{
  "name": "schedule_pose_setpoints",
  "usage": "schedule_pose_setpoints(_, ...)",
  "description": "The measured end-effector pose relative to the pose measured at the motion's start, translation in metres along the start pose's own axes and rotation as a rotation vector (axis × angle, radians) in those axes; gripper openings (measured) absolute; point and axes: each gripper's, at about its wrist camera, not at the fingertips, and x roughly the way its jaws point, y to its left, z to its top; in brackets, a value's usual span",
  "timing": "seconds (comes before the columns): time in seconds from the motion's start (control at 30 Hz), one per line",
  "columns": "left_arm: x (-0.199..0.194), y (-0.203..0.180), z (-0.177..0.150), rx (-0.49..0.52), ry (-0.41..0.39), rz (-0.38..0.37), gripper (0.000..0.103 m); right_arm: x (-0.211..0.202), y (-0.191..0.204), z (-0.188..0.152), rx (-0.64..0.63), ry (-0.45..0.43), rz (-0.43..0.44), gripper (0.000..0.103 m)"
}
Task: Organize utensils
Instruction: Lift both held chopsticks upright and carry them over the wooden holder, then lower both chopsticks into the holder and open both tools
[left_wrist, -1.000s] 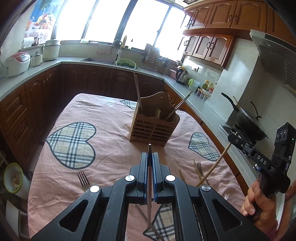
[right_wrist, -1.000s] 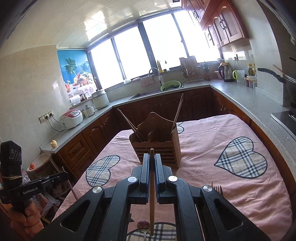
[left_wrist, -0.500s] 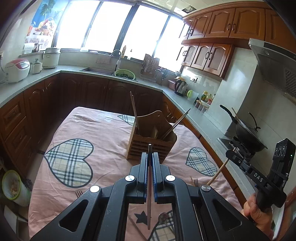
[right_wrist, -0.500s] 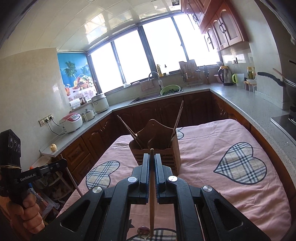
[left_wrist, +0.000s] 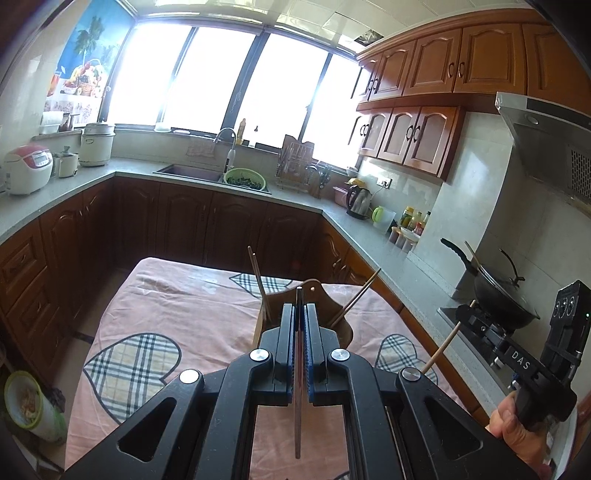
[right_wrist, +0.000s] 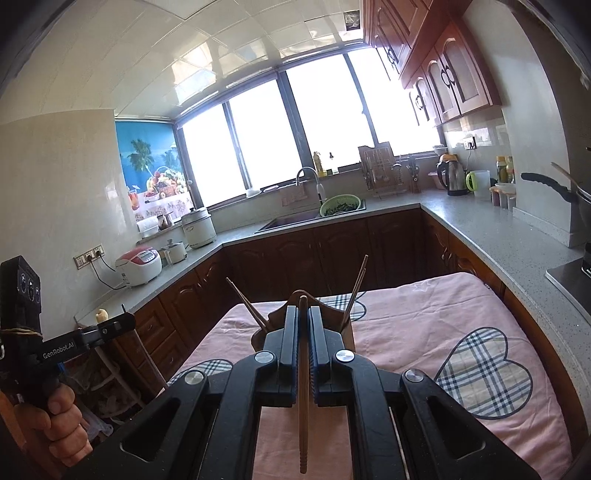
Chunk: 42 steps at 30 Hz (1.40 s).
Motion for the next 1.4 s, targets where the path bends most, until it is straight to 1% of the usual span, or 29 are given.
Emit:
schedule_pose_setpoints(0.2,0.023,0.005,0.021,-0.004,-0.053,0.005,0.003,0.013,0.003,0.032,-0.014,-0.07,0.004,0.005)
schedule_pose_setpoints(0.43,0.057,0.011,0.043,-0.025,-0.114,0.018,0.003,0.038,0.002,0.065,-0.011,-0.134,-0.001,0.005)
schedule_pose_setpoints(0.6,0.087,0.012,0.052,-0.04,-0.151,0.037,0.003,0.058,-0.004,0.076,-0.009,-0.164,-0.022,0.005)
schedule_pose_setpoints(0.73,0.114,0.016,0.049,-0.064,-0.167,0.057,0.003,0.074,-0.016,0.075,0.017,-0.179,-0.043,0.005)
schedule_pose_setpoints(0.9,0.157,0.021,0.034,-0.092,-0.13,0.074,0.003,0.096,-0.029,0.066,0.029,-0.161,-0.061,0.005)
schedule_pose_setpoints(1.1,0.206,0.027,0.021,-0.114,-0.066,0.096,0.003,0.124,-0.042,0.039,0.047,-0.107,-0.076,0.005)
schedule_pose_setpoints(1.3,0.233,0.022,0.013,-0.08,-0.025,0.115,0.003,0.14,-0.053,0.016,0.091,-0.059,-0.079,0.005)
schedule_pose_setpoints(1.4,0.246,0.022,0.012,-0.076,0.015,0.12,0.003,0.145,-0.056,0.008,0.1,-0.034,-0.077,0.005)
